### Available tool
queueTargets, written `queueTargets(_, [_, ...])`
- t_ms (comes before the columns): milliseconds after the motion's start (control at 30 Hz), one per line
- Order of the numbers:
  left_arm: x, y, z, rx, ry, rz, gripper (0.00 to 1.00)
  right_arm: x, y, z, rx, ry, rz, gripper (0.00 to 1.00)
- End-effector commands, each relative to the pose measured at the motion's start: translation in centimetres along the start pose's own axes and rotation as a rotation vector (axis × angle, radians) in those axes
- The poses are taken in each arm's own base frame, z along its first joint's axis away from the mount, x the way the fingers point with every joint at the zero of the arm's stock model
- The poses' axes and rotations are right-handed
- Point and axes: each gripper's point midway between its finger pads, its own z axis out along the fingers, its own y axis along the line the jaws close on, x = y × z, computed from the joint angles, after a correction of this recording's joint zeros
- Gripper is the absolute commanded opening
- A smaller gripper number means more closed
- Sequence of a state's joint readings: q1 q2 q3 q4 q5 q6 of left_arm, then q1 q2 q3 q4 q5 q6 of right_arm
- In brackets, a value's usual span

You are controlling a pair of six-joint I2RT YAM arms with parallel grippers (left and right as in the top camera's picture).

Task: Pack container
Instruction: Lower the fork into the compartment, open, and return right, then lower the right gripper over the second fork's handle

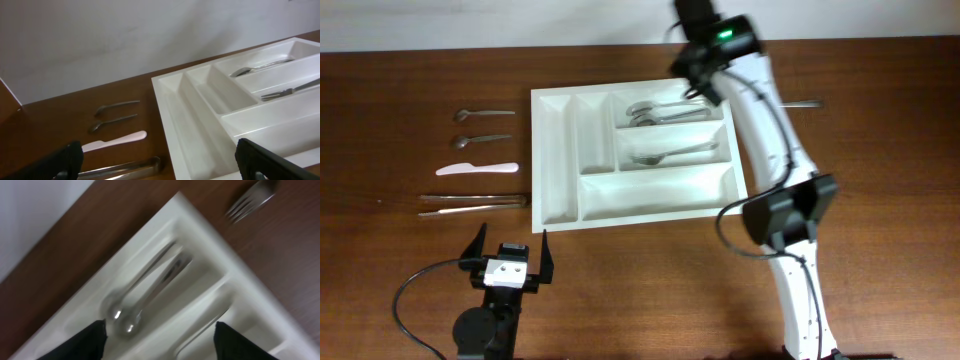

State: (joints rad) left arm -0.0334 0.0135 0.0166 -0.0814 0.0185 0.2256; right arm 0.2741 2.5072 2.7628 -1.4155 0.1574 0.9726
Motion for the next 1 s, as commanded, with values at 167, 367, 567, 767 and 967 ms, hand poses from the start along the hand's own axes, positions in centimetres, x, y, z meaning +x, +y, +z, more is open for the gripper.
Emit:
queueTargets(167, [0.2,0.0,0.0,-0.004,0.000,0.016,0.99,-9.6,-8.8,2.4,0.009,0.079,0.220,0.73])
queueTargets(367, [0.2,0.0,0.0,-0.004,0.000,0.016,0.99,-11.4,-10.2,4.2,0.002,0.070,0.259,0.73])
queueTargets(567, [0.2,0.0,0.0,-0.004,-0.001,0.016,0.99,-9.4,-11.3,8.1,0.089,0.102,0.279,0.79])
queueTargets(767, [0.2,0.0,0.0,-0.004,0.000,0.016,0.99,-6.5,-12.2,12.7,0.113,0.219,0.286,0.91])
queueTargets(967, [0.2,0.0,0.0,-0.004,0.000,0.016,0.99,-7.3,-12.0,13.5,0.087,0.198,0.301,0.90])
